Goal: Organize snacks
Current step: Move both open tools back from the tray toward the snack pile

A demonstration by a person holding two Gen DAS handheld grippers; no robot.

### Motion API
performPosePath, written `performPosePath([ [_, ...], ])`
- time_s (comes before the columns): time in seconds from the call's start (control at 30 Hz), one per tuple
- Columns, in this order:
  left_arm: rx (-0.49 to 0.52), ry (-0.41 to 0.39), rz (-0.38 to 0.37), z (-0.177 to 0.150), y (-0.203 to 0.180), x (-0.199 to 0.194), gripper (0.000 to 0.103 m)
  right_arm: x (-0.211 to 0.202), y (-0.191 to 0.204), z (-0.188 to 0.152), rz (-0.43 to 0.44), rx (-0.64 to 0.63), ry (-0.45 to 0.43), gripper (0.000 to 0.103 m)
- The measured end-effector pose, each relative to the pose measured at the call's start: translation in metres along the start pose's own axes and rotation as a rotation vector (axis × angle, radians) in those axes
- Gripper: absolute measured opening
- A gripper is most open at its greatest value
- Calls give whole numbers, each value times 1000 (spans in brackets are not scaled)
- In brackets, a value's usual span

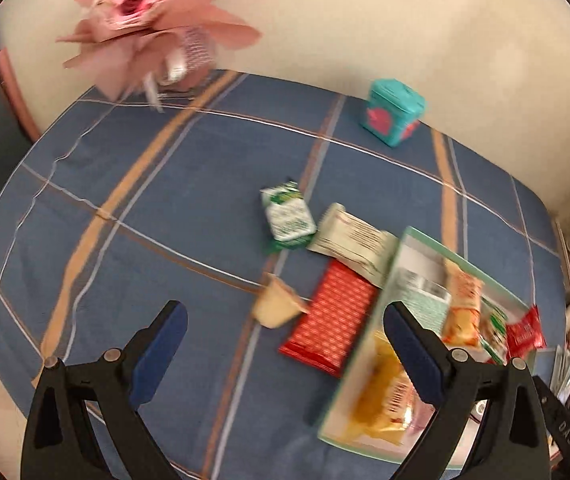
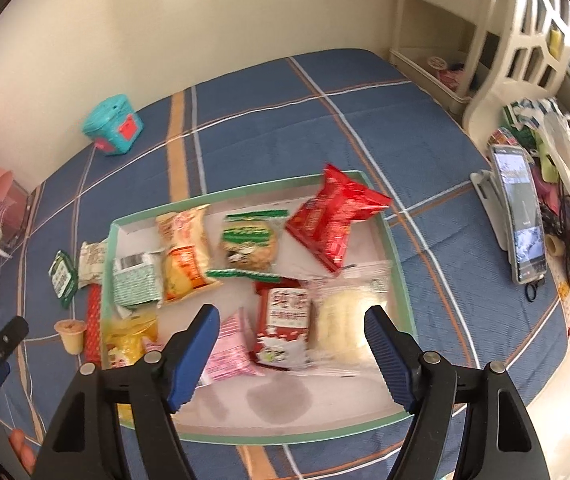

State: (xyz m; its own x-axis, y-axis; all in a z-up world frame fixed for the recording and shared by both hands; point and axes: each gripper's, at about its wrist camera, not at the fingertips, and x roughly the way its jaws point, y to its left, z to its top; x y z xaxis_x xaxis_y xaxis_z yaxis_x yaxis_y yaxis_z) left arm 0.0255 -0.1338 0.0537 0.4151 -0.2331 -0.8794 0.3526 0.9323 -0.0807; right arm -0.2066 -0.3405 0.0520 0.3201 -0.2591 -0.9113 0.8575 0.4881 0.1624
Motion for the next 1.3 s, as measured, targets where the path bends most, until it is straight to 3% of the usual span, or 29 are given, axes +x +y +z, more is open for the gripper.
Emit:
performPosePath([
  [0.47,-59,-12,39,10,46,-2,99,-6,75,-13,53,-134,-1,78],
  [0.9,-95,-8,48,16,70,0,99,-6,116,-23,75,-187,8,78],
  [1.0,-103,0,46,17,73,2,99,-5,124,-25,75,-205,5,84],
  [1.1,-108,6,42,17,75,4,99,-4,130,-26,107,-218,-3,101],
  [1.3,-114,15,43,17,78,10,99,0,138,-30,103,-241,-13,103],
])
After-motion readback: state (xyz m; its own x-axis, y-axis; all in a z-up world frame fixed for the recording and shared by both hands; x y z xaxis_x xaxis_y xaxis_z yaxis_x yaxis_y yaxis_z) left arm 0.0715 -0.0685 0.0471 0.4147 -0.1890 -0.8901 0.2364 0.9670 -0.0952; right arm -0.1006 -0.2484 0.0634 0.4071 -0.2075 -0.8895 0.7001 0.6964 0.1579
